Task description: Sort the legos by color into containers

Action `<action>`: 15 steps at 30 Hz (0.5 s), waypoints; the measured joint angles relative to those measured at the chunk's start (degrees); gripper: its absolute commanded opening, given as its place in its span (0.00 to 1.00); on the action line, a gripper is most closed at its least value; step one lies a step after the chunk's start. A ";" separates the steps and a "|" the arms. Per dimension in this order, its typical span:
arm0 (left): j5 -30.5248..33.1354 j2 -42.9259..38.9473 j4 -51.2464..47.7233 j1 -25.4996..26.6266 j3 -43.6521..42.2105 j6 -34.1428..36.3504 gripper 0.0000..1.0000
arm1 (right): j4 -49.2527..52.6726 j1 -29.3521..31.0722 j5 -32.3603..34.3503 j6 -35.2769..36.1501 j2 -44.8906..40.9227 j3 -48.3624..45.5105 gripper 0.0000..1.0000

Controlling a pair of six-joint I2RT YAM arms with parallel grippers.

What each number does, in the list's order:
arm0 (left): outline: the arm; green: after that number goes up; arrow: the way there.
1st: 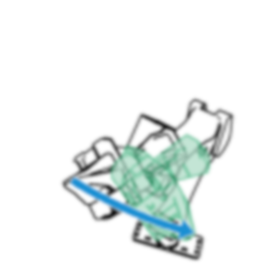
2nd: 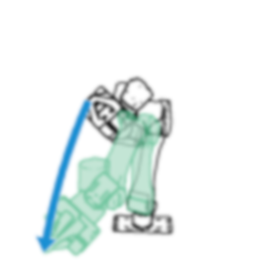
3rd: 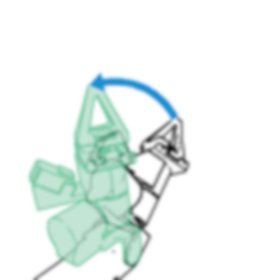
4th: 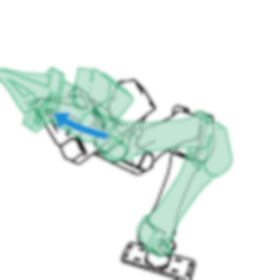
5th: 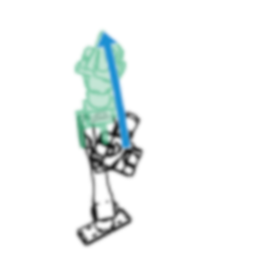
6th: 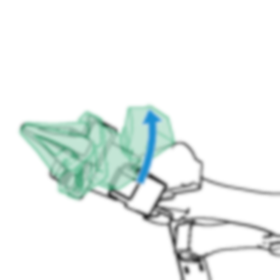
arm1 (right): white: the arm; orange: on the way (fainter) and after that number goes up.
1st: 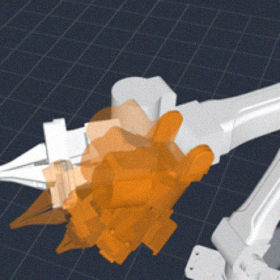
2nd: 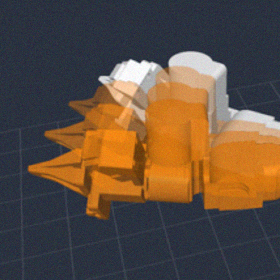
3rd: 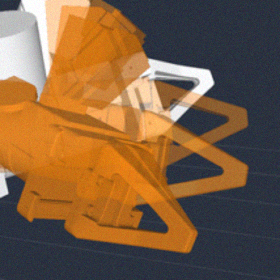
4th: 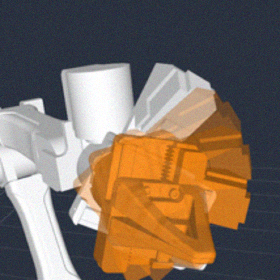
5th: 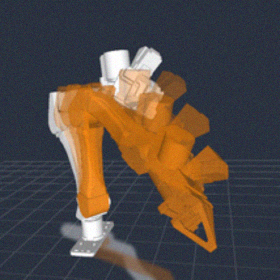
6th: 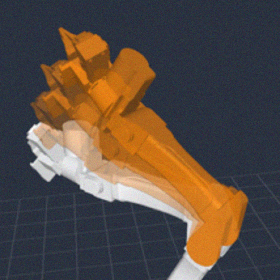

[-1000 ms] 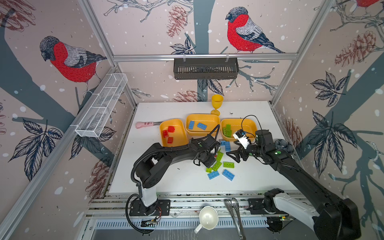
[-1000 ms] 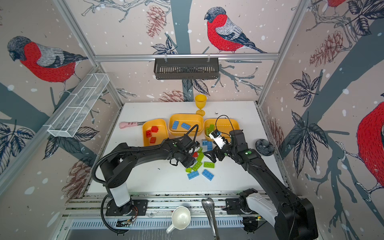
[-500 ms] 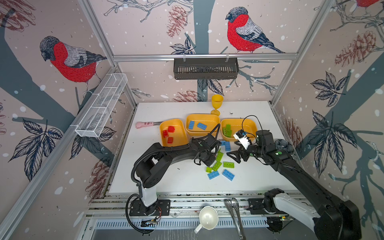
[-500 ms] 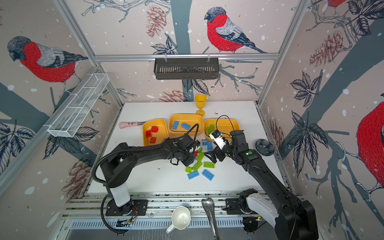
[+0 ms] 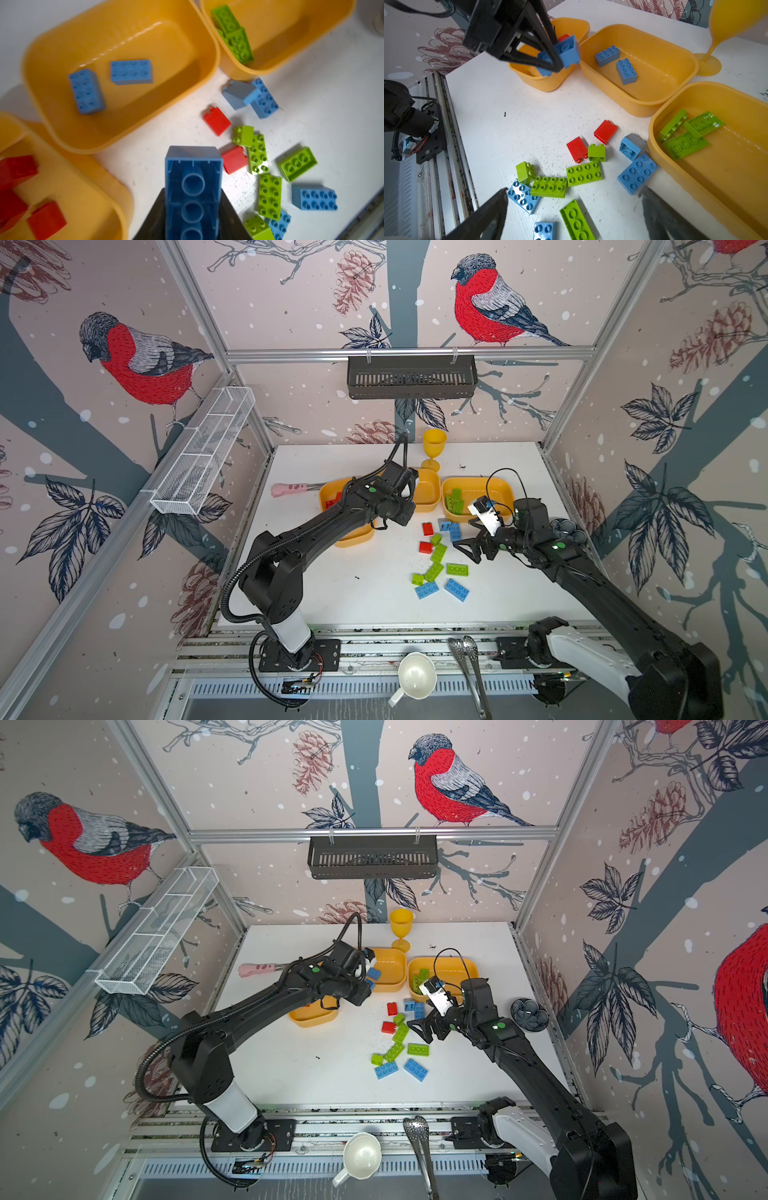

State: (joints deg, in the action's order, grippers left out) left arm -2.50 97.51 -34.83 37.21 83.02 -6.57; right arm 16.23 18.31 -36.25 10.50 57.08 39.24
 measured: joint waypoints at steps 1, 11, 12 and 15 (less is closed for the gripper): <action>0.72 0.92 0.31 -1.16 1.44 -0.83 0.33 | -0.11 -0.02 0.00 0.00 0.07 0.17 0.99; 6.14 17.79 3.17 -7.17 16.46 -8.52 0.33 | -0.46 -0.33 0.04 -0.09 0.26 0.39 0.99; 7.02 19.69 3.17 -7.43 18.25 -8.96 0.33 | -0.46 -0.35 0.04 -0.09 0.28 0.37 0.99; 8.94 24.70 2.34 -8.07 23.39 -10.51 0.33 | -0.59 -0.46 0.04 -0.11 0.33 0.15 0.99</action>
State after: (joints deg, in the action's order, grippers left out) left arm 6.44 122.21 -32.49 29.15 106.41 -17.08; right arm 15.64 17.85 -36.21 10.39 57.41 39.40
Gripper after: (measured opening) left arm 0.345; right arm 0.994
